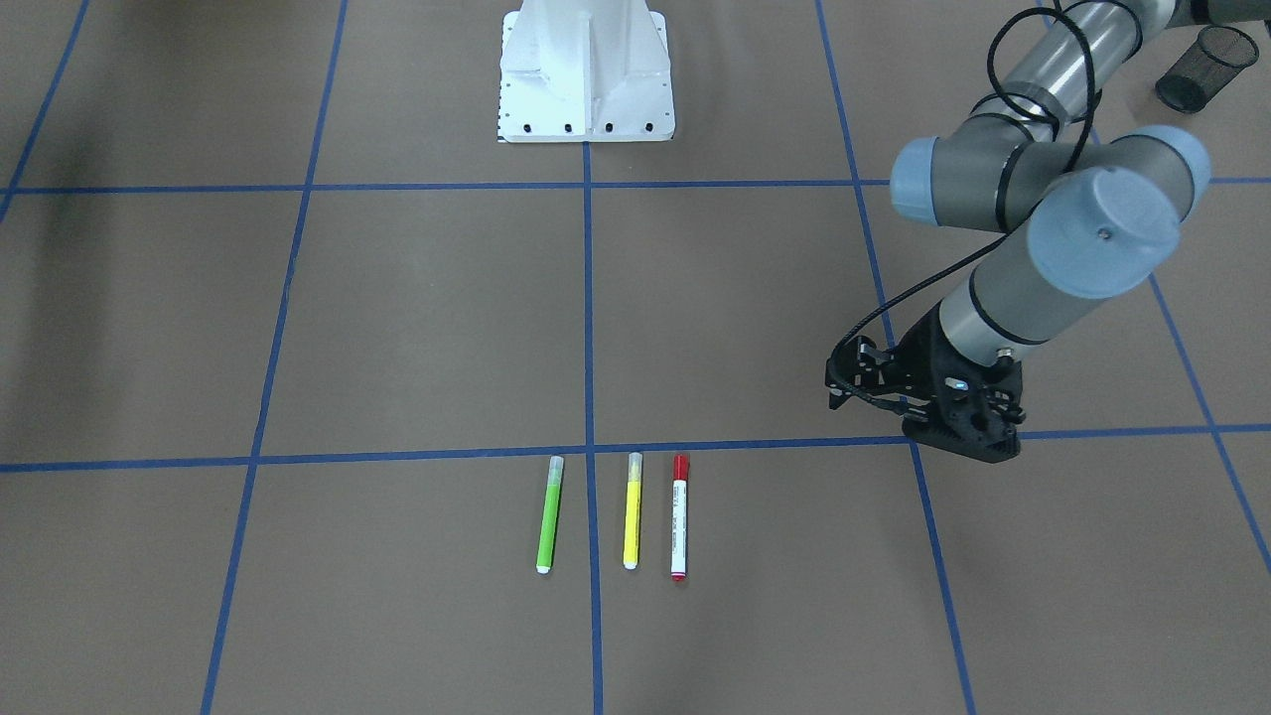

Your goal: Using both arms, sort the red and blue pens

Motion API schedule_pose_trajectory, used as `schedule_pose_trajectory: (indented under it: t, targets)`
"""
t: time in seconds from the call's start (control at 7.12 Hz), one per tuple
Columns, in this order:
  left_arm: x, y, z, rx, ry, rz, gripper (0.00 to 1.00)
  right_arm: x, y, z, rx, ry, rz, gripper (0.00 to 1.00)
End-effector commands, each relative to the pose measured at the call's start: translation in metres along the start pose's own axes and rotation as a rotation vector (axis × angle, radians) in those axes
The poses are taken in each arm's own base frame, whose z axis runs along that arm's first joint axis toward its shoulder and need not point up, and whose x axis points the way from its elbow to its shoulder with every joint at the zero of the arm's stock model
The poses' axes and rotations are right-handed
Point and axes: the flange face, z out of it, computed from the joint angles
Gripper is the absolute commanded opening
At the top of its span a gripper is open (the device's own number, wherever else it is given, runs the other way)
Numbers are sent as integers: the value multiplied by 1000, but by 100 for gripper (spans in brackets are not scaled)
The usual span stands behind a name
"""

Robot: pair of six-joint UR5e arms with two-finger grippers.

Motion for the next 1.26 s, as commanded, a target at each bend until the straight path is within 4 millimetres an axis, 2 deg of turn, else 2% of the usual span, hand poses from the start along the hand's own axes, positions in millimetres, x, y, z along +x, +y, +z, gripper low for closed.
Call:
schedule_pose_trajectory:
  t: [0.0,0.14,0.28,0.56,0.7,0.84,0.98,1.12]
  targets:
    - [52,-29,20,-86,-36,-38,100,1,0,1,-2,2,3,100]
    - [63,-40,24,-104,-46,-42,100,1,0,1,-1,0,4,100]
    - [66,-42,37,-127,-56,-49,100,0,-1,0,2,1,1,100]
    - [122,-62,69,-161,-93,-89,100,1,-1,1,-1,3,3,100]
    - [133,-63,77,-165,-104,-118,100,1,0,1,-1,3,3,100]
    - [135,-64,94,-192,-123,-153,100,2,0,2,-4,5,5,100]
    - [145,-70,98,-183,-145,-208,99,3,0,2,-3,6,5,100]
    - [157,-64,107,-180,-159,-208,98,3,0,2,-3,8,5,100]
